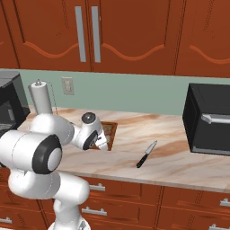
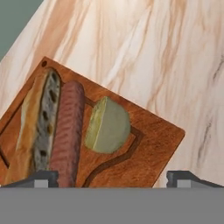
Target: Retrieve the sausage and cheese from the fridge and place them on the cutting board on the counter.
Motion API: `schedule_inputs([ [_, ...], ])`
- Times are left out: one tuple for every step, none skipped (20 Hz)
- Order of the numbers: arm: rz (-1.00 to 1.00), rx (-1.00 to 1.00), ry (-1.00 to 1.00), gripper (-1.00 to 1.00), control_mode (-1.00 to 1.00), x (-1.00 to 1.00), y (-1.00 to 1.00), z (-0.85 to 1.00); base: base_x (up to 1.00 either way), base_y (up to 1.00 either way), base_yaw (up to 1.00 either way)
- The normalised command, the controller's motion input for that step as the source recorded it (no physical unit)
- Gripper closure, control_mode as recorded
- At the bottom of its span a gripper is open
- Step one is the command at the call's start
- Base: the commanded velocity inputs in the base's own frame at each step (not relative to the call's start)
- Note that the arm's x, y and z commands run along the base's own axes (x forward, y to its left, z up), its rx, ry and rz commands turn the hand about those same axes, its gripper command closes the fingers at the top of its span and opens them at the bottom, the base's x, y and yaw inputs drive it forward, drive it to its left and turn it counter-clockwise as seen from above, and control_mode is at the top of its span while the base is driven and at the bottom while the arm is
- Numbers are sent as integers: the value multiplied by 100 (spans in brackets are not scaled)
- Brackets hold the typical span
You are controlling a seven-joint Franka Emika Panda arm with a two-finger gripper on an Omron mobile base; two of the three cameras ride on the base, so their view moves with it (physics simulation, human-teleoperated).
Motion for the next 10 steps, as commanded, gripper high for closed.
schedule_inputs([
  [0,0,-4,-100,-100,-14,11,32,0,0,0],
  [0,0,-5,-100,-100,-20,10,32,0,0,0],
  [0,0,-4,-100,-100,-27,12,30,0,0,0],
  [0,0,-2,-100,-100,-34,13,26,0,0,0],
  [0,0,0,-100,-100,-40,14,21,0,0,0],
  [0,0,0,-100,-100,-46,18,13,0,0,0],
  [0,0,3,-100,-100,-46,24,6,0,0,0],
  [0,0,3,-100,-100,-47,22,5,0,0,0],
  [0,-1,2,-100,-100,-48,18,7,0,0,0],
  [0,-3,0,-100,-100,-49,17,9,0,0,0],
])
